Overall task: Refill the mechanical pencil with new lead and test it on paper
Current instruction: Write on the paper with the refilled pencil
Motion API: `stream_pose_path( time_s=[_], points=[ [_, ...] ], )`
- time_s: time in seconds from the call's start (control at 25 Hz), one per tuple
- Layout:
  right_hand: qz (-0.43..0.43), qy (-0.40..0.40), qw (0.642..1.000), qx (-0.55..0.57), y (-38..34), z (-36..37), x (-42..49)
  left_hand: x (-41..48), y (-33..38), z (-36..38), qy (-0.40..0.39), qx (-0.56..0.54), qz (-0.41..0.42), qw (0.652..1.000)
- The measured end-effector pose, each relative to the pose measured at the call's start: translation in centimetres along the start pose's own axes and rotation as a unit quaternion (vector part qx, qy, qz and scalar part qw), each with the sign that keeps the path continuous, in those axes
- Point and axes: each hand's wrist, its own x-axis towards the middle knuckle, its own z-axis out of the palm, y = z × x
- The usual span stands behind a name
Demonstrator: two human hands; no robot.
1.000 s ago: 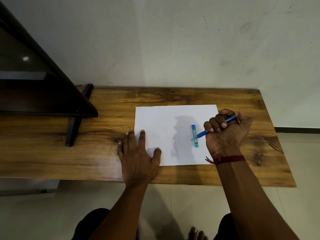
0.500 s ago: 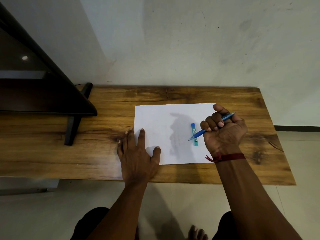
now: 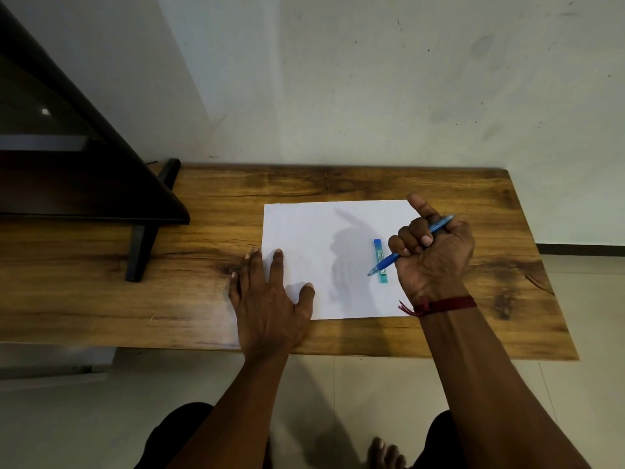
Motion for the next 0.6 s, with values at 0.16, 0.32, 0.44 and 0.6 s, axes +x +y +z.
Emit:
stream_pose_path(
  time_s=[0.16,0.32,0.44,0.6],
  points=[
    [-0.006,-0.020,1.000,0.008,-0.07,0.06,-0.22,0.02,0.10,-0.10,-0.003,0.000,-0.003,1.000],
    [-0.007,-0.015,1.000,-0.006,-0.42,0.23,-0.28,-0.01,0.26,-0.10,-0.008,0.001,-0.004,1.000],
    [-0.005,-0.005,1.000,-0.009,-0.26,0.29,-0.30,-0.06,0.26,-0.06,-0.004,-0.002,-0.003,1.000],
    [-0.010,-0.033,0.999,0.002,-0.31,0.30,-0.44,-0.10,0.35,-0.03,-0.003,-0.003,-0.003,1.000]
  ],
)
